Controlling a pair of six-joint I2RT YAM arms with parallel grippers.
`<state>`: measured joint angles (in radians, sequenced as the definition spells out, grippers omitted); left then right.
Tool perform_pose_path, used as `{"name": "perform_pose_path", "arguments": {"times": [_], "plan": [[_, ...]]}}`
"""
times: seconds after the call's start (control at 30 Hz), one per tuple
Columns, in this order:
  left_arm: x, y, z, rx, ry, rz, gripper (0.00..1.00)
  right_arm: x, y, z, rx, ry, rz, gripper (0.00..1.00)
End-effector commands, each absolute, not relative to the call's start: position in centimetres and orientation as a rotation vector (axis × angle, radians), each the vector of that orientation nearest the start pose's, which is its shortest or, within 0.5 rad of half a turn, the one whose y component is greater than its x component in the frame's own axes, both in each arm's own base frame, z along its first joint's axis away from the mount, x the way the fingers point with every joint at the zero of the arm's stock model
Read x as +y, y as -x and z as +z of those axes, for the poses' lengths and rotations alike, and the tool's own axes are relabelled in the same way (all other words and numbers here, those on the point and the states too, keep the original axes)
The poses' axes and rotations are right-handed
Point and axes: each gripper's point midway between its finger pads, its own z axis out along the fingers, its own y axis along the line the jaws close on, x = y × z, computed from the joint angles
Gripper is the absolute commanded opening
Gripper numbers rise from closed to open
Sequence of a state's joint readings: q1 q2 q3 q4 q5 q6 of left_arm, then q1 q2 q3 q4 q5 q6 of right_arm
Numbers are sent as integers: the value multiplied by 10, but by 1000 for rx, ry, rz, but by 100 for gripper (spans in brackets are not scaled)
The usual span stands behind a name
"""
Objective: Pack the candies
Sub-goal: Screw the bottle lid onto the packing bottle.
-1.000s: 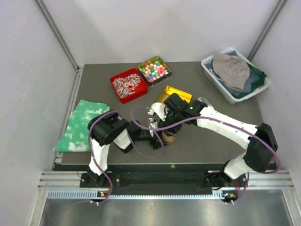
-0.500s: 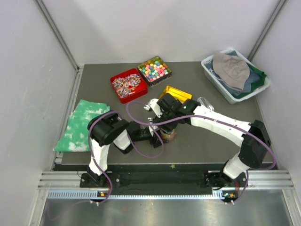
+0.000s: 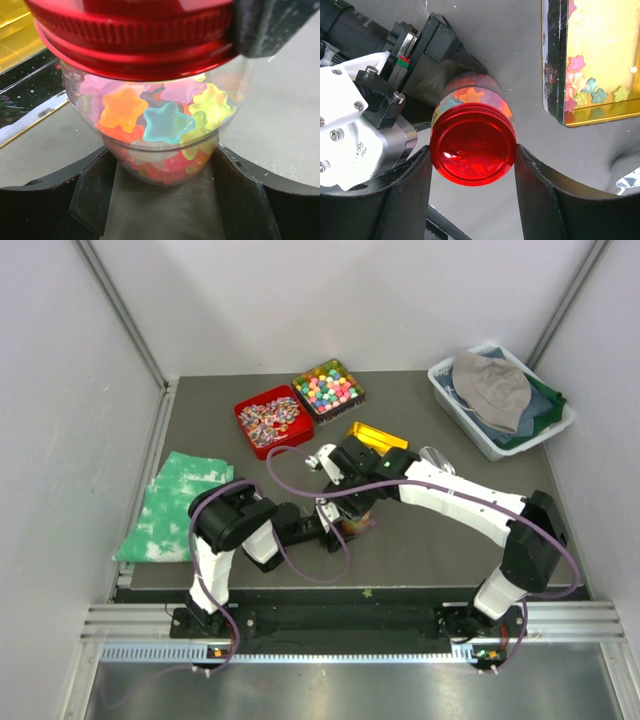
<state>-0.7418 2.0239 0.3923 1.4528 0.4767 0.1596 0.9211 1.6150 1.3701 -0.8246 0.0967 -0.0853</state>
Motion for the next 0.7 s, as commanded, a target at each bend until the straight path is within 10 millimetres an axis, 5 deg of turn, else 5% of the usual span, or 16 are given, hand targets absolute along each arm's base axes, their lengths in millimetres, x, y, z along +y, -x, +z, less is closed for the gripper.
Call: {"name": "perform_pose_path", "arguments": {"times": [0.0,0.13,0.33,0.5,0.67], "plan": [[-335,-257,73,1165,-1052,-724,57,318,-240,136,2294,1200,277,36],[-337,-254,73,1157,-1063,-745,58,317,-242,142,2267,1219,274,66],[-337,-253,72,1159,-1066,-748,60,316,-244,152,2219,1248,269,97],[-337,-255,73,1164,-1057,-744,67,311,-249,165,2191,1254,316,99],[-337,-253,71,1166,-1062,-748,98,299,-254,182,2164,1253,377,99]]}}
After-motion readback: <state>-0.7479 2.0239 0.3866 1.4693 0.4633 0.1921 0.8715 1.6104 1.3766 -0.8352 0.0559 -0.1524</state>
